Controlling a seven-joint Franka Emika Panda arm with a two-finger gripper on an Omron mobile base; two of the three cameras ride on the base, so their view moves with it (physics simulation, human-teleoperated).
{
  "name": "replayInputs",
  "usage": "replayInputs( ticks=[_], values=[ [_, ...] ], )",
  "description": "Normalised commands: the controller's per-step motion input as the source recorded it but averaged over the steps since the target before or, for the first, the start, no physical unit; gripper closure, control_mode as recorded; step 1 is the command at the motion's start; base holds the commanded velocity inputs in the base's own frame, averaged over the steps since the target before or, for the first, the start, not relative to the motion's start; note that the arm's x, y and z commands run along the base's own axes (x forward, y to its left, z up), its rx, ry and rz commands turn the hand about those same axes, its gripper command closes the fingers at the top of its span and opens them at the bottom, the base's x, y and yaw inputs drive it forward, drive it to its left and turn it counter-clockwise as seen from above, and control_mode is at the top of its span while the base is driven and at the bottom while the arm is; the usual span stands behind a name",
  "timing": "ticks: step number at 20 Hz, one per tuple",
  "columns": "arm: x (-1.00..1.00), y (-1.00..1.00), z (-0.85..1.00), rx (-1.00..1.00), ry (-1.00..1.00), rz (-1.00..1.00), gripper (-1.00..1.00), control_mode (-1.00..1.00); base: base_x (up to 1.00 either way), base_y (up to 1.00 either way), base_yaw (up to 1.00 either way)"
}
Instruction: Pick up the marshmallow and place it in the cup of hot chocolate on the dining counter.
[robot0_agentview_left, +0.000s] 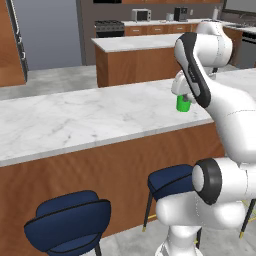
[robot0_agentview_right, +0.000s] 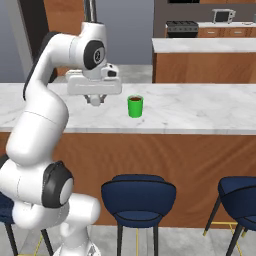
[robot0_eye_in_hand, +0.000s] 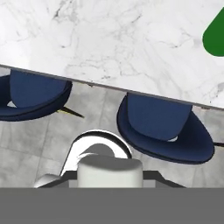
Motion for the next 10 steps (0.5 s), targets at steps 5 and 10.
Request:
replayInputs(
  ticks=[5,10],
  values=[
    [0.36,-0.12,0.00,0.00,0.03,-0.06,1.00,-1.00,0.00,0.00,0.00],
    [0.26,-0.22,0.00,0.00,0.00,-0.07,1.00,-1.00,0.00,0.00,0.00]
  ],
)
